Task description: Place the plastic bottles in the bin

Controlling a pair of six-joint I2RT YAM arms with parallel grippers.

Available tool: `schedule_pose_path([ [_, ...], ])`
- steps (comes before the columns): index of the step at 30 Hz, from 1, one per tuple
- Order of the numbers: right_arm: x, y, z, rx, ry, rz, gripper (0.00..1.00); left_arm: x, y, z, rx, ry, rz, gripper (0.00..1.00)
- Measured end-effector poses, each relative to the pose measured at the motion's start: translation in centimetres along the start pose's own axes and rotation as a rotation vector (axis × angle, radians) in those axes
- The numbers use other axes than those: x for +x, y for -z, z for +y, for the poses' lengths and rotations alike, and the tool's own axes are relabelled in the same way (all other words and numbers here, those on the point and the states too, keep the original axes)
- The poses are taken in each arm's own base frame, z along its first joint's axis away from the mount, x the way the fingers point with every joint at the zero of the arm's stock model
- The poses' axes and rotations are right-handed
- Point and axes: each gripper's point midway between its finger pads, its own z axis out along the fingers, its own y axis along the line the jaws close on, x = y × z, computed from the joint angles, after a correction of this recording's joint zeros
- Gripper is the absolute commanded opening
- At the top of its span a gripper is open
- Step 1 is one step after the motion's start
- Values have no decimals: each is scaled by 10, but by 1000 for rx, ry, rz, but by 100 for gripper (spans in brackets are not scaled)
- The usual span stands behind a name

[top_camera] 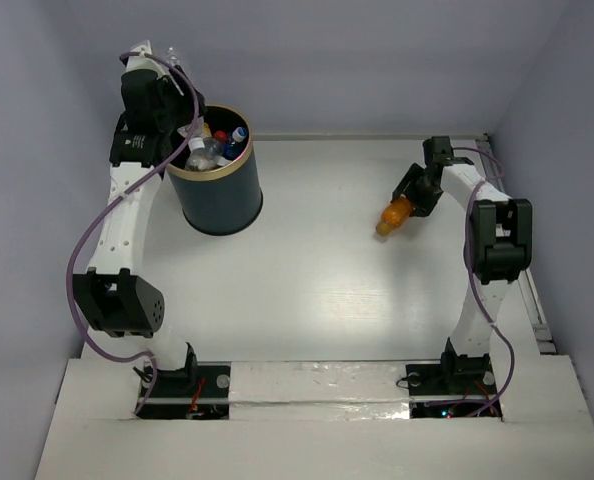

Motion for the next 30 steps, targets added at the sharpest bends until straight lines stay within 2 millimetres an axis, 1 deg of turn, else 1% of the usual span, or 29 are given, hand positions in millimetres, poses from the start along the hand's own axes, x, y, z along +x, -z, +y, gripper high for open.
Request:
schedule_pose_path([
  [3, 10, 10, -4, -24, 16, -8, 40, -9, -5, 20, -74, -35, -48, 33],
  [5, 14, 25, -3, -56, 23, -29, 40, -16, -7, 32, -131, -58, -82, 32],
  [6, 15, 34, 0, -78, 29, -43, 40, -19, -8, 37, -154, -70, -101, 32],
  [9, 6, 74, 23, -184, 49, -134, 40, -31, -12, 48, -215, -101, -160, 32],
  [12, 0, 126, 58, -335, 76, -248, 40, -36, -19, 60, -268, -127, -215, 34],
  [14, 5, 160, 82, -434, 99, -301, 40, -28, -24, 67, -302, -148, -235, 35],
  [15, 9, 173, 93, -477, 113, -317, 40, -20, -27, 72, -321, -163, -239, 36],
  [18, 30, 208, 128, -596, 166, -346, 40, 15, -36, 81, -376, -230, -231, 41],
  [20, 50, 223, 150, -654, 208, -334, 40, 39, -38, 84, -405, -283, -209, 46],
  [22, 68, 235, 170, -701, 244, -321, 40, 52, -39, 82, -413, -314, -212, 52],
  [23, 77, 242, 179, -724, 263, -315, 40, 54, -39, 81, -417, -321, -223, 64],
  [24, 84, 250, 187, -748, 278, -314, 40, 54, -39, 79, -418, -327, -238, 73],
  [25, 91, 260, 196, -775, 293, -316, 40, 53, -38, 79, -424, -325, -256, 90],
  [26, 94, 269, 204, -802, 304, -323, 40, 52, -36, 80, -428, -324, -272, 96],
  [27, 96, 279, 210, -825, 309, -330, 40, 51, -33, 81, -434, -314, -285, 99],
  [29, 95, 300, 223, -871, 314, -355, 40, 47, -25, 81, -437, -283, -304, 99],
  [30, 91, 311, 229, -892, 312, -374, 40, 42, -21, 79, -432, -264, -316, 99],
])
